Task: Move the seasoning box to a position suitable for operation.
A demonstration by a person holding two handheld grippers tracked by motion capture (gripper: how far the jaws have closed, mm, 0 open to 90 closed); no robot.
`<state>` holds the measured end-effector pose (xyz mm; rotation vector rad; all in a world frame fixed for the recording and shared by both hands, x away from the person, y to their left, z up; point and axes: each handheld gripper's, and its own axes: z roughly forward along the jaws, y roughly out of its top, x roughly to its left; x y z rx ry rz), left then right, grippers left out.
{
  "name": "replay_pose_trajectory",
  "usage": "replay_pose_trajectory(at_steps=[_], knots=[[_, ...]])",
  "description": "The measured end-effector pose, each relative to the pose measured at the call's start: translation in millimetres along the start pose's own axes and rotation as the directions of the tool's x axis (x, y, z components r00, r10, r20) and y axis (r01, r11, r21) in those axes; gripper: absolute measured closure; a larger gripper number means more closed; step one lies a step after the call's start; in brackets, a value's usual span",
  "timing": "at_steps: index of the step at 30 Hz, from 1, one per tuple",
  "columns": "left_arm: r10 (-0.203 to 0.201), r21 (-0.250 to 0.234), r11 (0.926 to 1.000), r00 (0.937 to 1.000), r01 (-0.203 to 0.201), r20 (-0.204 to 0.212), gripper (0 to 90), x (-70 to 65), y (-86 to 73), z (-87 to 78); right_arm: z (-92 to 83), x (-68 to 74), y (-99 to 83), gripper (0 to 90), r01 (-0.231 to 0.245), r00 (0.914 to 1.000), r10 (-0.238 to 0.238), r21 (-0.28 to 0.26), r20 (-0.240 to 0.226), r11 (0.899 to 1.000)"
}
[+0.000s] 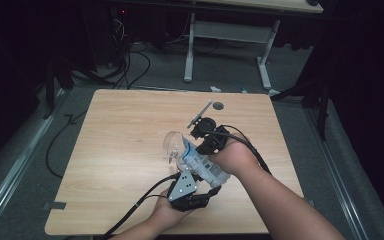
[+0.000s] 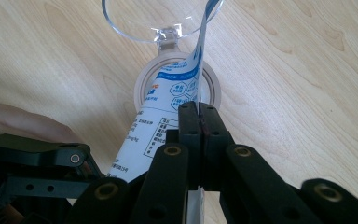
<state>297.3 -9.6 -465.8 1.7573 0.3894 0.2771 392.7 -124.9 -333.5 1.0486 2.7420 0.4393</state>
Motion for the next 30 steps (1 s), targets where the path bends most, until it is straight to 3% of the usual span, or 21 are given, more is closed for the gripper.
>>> replay_pose_trajectory(at_steps=[30], knots=[[0.049,0.067,0.9966,0.9988,-0.049,-0.002,51.2,-7.2,-18.6,-0.4,0.3,3.0,-17.7,89.7,-0.017,0.9997,0.017,0.010,-0.016,1.000]])
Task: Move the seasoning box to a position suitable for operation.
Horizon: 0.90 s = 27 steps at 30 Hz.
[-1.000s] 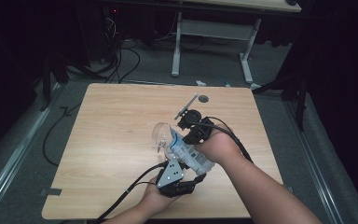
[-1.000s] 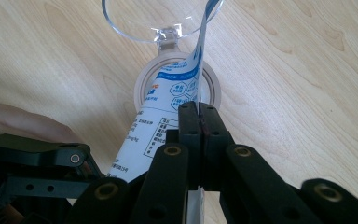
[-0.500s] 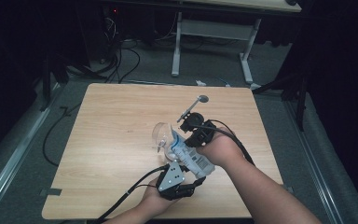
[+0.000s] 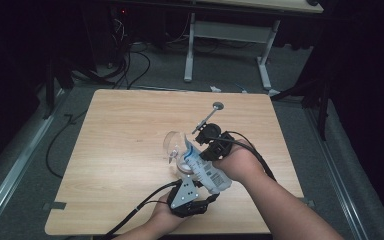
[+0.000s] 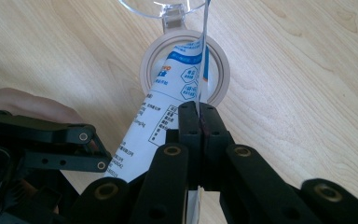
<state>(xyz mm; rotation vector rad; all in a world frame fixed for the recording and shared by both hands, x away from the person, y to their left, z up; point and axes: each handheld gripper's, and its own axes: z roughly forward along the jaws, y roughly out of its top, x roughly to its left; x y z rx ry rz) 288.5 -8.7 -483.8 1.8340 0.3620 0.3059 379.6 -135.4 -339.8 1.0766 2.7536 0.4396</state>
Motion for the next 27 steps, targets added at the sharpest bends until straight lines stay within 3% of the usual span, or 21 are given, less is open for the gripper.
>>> replay_pose_trajectory(at_steps=[27], knots=[[-0.018,0.081,0.9965,0.9996,0.020,-0.024,51.6,7.5,-24.0,10.8,0.9,-1.2,-16.7,89.5,-0.026,0.9994,0.026,-0.001,-0.023,1.000]])
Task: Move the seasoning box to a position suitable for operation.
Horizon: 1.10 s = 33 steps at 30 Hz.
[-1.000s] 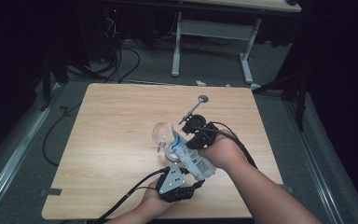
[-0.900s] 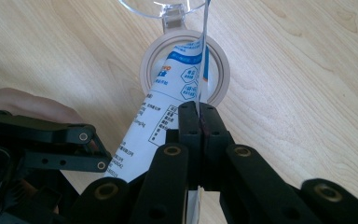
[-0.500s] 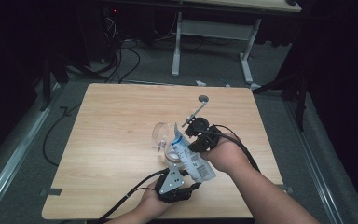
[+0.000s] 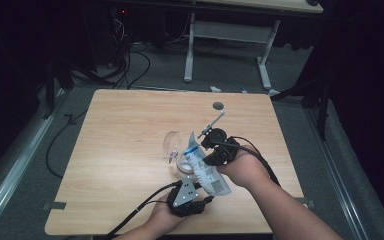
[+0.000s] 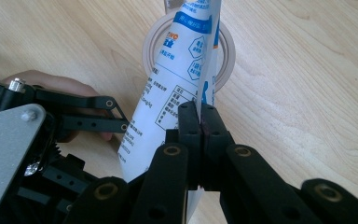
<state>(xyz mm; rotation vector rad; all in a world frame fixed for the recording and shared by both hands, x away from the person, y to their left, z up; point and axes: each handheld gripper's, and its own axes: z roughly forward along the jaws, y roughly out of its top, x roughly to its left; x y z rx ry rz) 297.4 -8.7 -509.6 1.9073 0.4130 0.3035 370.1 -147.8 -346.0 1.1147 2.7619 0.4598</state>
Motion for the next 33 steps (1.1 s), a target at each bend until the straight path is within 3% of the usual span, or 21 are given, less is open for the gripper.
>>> replay_pose_trajectory(at_steps=[18,33], knots=[[0.003,0.019,0.9998,0.9994,-0.002,-0.034,51.3,6.7,-5.4,0.2,-3.5,-1.7,-2.8,89.7,-0.003,0.9999,0.003,-0.007,-0.012,1.000],[0.015,0.039,0.9992,0.9976,-0.012,-0.068,49.5,12.8,-12.1,-11.1,-3.8,-2.4,-2.0,89.7,0.004,0.9999,-0.004,-0.008,-0.013,1.000]])
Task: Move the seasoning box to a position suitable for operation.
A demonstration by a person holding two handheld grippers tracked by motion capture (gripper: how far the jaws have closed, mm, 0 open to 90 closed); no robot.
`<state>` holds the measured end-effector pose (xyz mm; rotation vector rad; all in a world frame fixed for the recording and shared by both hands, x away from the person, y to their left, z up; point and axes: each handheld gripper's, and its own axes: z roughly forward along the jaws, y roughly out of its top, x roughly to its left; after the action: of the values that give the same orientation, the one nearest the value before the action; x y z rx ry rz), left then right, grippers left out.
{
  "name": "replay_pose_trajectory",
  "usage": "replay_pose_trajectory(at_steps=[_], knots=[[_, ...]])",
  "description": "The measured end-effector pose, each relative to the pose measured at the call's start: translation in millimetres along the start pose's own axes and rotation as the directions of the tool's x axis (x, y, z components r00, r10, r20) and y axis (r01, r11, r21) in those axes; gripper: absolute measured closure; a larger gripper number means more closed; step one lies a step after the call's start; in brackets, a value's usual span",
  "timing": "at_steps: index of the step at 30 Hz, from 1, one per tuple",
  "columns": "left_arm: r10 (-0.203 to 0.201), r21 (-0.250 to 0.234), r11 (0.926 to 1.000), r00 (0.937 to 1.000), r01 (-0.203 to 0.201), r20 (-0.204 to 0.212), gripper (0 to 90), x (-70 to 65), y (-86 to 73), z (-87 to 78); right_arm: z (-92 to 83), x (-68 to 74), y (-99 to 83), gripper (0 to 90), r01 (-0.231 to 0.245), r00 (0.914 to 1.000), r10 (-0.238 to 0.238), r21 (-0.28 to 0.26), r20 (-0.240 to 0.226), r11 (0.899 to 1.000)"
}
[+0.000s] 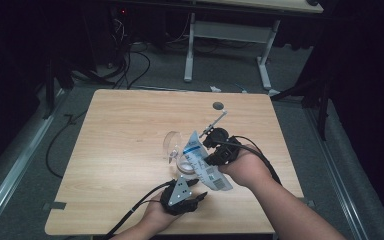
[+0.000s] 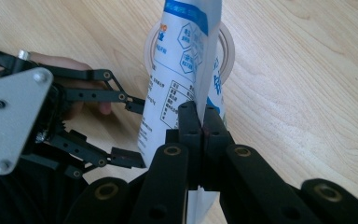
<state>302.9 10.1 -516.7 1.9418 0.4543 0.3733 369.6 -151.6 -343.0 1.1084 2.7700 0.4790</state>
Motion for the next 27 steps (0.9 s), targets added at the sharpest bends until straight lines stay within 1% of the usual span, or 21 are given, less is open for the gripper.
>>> replay_pose_trajectory(at_steps=[3,5,6,11,13,14,16,18,19,22,23,25,27], knots=[[-0.003,-0.005,1.0000,0.9999,0.003,-0.011,49.5,3.8,-2.5,-6.3,1.0,-0.1,-0.3,89.7,-0.005,1.0000,0.005,0.002,-0.001,1.000],[0.002,-0.004,1.0000,0.9998,-0.002,-0.019,49.4,7.7,-4.4,-12.8,1.7,-0.2,-0.5,89.7,0.000,1.0000,0.000,0.006,0.003,1.000],[-0.004,-0.009,1.0000,0.9997,0.004,-0.025,49.5,10.2,-5.6,-16.8,2.0,-0.2,-0.6,89.6,-0.002,1.0000,0.002,0.007,0.004,1.000],[-0.025,-0.018,0.9995,0.9978,0.024,-0.062,49.5,25.9,-12.1,-36.2,3.2,-1.4,-2.0,89.7,-0.006,1.0000,0.006,0.010,0.006,1.000],[-0.026,-0.008,0.9996,0.9963,0.026,-0.081,49.5,32.8,-16.1,-43.2,3.4,-1.7,-2.6,89.7,-0.005,1.0000,0.005,0.011,0.008,1.000],[-0.026,-0.004,0.9997,0.9953,0.026,-0.093,49.5,36.4,-18.5,-46.8,3.3,-1.1,-2.8,89.6,-0.018,0.9998,0.017,0.012,0.007,1.000],[-0.030,0.005,0.9995,0.9928,0.031,-0.116,49.6,44.1,-23.9,-54.6,3.8,-2.0,-3.7,89.6,-0.008,1.0000,0.008,0.007,0.006,1.000],[-0.043,0.013,0.9989,0.9897,0.045,-0.136,49.7,52.6,-29.4,-61.9,4.3,-2.7,-4.3,89.6,-0.005,1.0000,0.005,0.008,0.007,1.000],[-0.049,0.017,0.9985,0.9877,0.052,-0.148,49.7,56.8,-31.8,-65.1,4.6,-2.8,-4.5,89.6,-0.008,0.9999,0.007,0.009,0.007,1.000],[-0.074,0.010,0.9970,0.9809,0.077,-0.180,50.0,67.0,-35.5,-70.6,5.5,-3.6,-5.3,89.6,-0.008,0.9999,0.008,0.005,0.007,1.000],[-0.080,0.009,0.9965,0.9790,0.083,-0.187,50.0,69.0,-36.0,-70.8,5.9,-3.9,-5.7,89.6,-0.007,0.9999,0.007,0.003,0.007,1.000],[-0.077,0.009,0.9967,0.9748,0.081,-0.210,49.9,70.6,-36.7,-70.7,6.4,-3.2,-6.4,89.6,-0.012,0.9999,0.012,0.010,0.009,1.000],[-0.077,0.009,0.9967,0.9747,0.081,-0.210,49.9,71.3,-36.7,-71.4,7.1,-3.9,-7.0,89.6,-0.008,0.9999,0.008,0.006,0.007,1.000]])
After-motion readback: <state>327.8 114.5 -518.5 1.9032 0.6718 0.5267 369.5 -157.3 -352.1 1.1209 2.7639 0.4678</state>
